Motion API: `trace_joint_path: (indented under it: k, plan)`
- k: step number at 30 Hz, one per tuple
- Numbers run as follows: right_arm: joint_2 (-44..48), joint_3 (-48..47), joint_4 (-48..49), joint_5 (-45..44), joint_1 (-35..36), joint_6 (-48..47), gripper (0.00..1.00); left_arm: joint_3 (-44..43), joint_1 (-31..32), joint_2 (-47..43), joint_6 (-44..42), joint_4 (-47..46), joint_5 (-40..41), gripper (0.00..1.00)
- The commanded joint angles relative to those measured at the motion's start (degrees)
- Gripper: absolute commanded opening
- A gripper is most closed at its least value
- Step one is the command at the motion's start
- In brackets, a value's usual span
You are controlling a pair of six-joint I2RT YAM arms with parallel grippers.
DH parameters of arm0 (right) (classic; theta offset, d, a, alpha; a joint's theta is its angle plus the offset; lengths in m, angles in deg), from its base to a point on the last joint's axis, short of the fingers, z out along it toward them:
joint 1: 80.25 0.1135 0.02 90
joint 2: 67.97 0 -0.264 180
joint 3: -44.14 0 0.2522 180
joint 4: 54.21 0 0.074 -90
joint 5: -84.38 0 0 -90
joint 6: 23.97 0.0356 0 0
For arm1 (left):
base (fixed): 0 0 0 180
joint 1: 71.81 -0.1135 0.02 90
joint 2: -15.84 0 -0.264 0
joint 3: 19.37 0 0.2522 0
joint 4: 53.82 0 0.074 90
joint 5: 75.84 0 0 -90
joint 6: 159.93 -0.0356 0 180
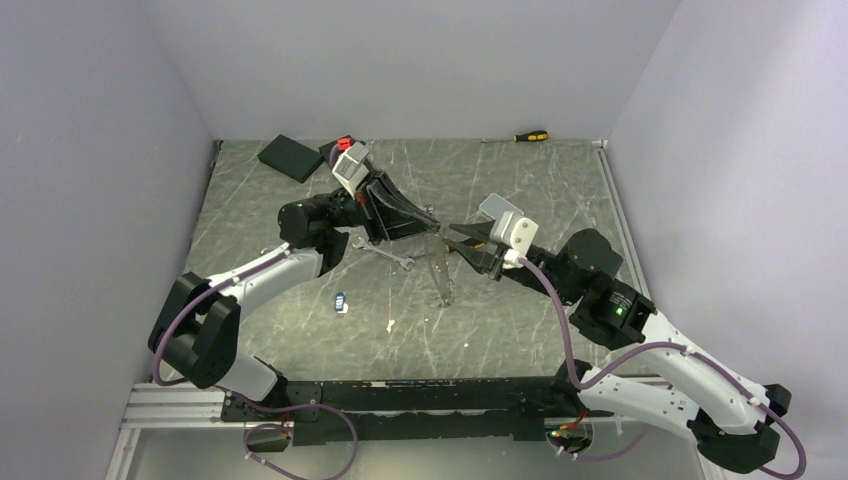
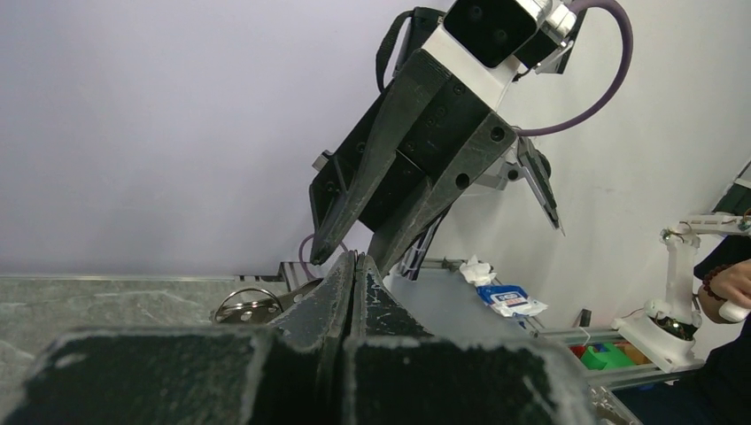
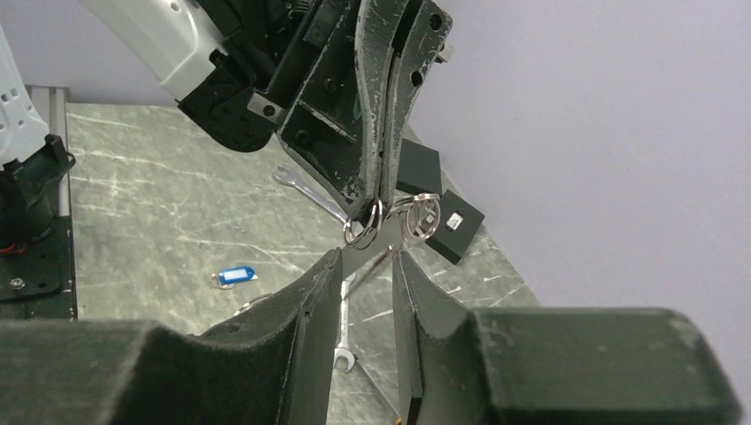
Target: Put the keys on the keyring
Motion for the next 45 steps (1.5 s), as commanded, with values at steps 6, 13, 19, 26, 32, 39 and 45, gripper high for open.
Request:
trace_joint_path:
  k: [6,13,19,26,32,39,45]
  plan:
    - [0.3,-2.2,0.8,-2.0,-0.7,-2.4,0.31,-2.1,1.1,-1.4,0.6,-4.2,-0.1,0.00]
    - [-0.6,-2.8,1.5,0.3,-0.8,-2.0,0.29,-1.7,1.7,-1.3,0.4,-4.2,-0.3,0.00]
    - [-1.2,-3.6,1.7,3.1,-0.8,-2.0,0.22,-1.3,2.1,-0.9,0.0,-4.2,-0.7,0.00]
    - [-1.8,-4.5,1.3,7.5,-0.9,-2.4,0.13,-1.2,2.3,-0.1,0.5,-4.2,-1.8,0.00]
    - [-2.2,-4.8,1.4,8.3,-0.9,-2.1,0.08,-0.1,2.5,0.3,-0.8,-4.2,-2.3,0.00]
    - [-1.9,-4.8,1.5,8.4,-0.9,-1.1,0.11,0.7,2.6,0.5,-1.7,-4.2,-2.3,0.00]
    - [-2.1,-4.5,1.9,8.4,-0.9,-1.1,0.00,1.3,2.8,0.7,-2.1,-4.2,-2.9,0.00]
